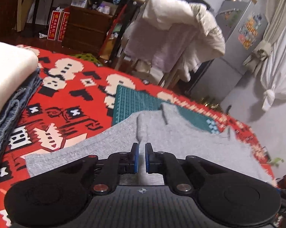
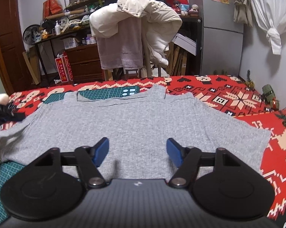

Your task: Fold clothes

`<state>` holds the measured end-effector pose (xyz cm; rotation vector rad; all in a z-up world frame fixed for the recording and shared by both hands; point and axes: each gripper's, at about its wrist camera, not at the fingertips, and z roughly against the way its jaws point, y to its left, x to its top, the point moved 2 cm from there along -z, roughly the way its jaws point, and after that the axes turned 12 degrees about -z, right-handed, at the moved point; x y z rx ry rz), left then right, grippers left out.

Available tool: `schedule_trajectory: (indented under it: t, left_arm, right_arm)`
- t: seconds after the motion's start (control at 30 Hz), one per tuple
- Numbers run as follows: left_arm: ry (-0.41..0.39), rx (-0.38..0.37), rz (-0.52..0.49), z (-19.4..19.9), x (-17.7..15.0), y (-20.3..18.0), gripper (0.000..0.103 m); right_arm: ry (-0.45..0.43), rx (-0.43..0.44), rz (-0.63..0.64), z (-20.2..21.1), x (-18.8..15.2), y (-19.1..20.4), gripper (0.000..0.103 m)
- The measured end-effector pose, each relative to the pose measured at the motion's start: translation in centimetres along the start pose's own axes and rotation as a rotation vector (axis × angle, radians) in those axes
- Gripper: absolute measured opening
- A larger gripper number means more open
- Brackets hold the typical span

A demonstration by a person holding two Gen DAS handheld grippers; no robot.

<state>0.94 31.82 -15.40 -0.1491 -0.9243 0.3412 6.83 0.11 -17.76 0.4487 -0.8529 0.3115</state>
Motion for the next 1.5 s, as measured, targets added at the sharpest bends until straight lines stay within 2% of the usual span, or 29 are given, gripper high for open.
schedule_trajectory:
  t: [0.1,0.2,0.4,0.57,0.7,0.8,0.9,1.0,1.13,1.23,1.33,1.37,1.5]
  left_arm:
    - [0.003,-0.063,0.007,0.5,0.0,-0.5,0.002]
    - [0.039,-0.072,-0.028,-0.1,-0.6,-1.3,0.000]
    - [0.108,-0.047,-0.036,0.0,-2.7,-0.9,0.000]
    - [0.111,-0.052,-0.003,2.4,-4.0,0.4,0.000]
    - [0.082,-0.141,0.057,4.7,-4.2,0.5,0.000]
    - [0.083,-0.182,0.047,4.9,-4.3,-0.4,0.000]
    - [0.110,-0.125,0.005,4.0,-4.8,-1.1,0.000]
    - [0.131,-0.075,0.004,3.5,-5.6,-0.5,0.000]
    - [0.127,-0.058,0.008,4.1,-6.4,0.4,0.000]
    - [0.115,-0.065,0.030,4.8,-6.3,0.5,0.000]
    - [0.085,-0.103,0.054,5.7,-5.9,0.0,0.000]
    - [0.075,-0.119,0.056,5.9,-5.7,-0.4,0.000]
    - [0.070,-0.158,0.042,5.1,-5.3,-2.2,0.000]
  right_arm:
    - [0.018,0.003,0.017,0.2,-0.3,0.6,0.044]
    - [0.043,0.020,0.017,0.1,-0.8,1.2,0.040]
    - [0.078,0.031,0.036,0.3,-2.1,2.0,0.039]
    - [0.085,0.040,0.026,1.2,-2.5,1.7,0.039]
    - [0.085,0.049,0.024,1.7,-2.7,1.9,0.039]
    - [0.088,0.057,0.019,1.9,-2.8,2.1,0.039]
    - [0.097,0.063,0.018,1.8,-3.1,2.4,0.039]
    - [0.102,0.065,0.024,1.8,-3.2,2.6,0.039]
    - [0.098,0.065,0.048,1.9,-3.4,3.1,0.039]
    - [0.094,0.065,0.066,1.9,-3.5,3.5,0.034]
    - [0.091,0.076,0.093,1.8,-3.4,4.8,0.029]
    - [0.093,0.081,0.099,1.7,-3.4,5.3,0.025]
    - [0.102,0.092,0.113,0.8,-3.6,7.4,0.021]
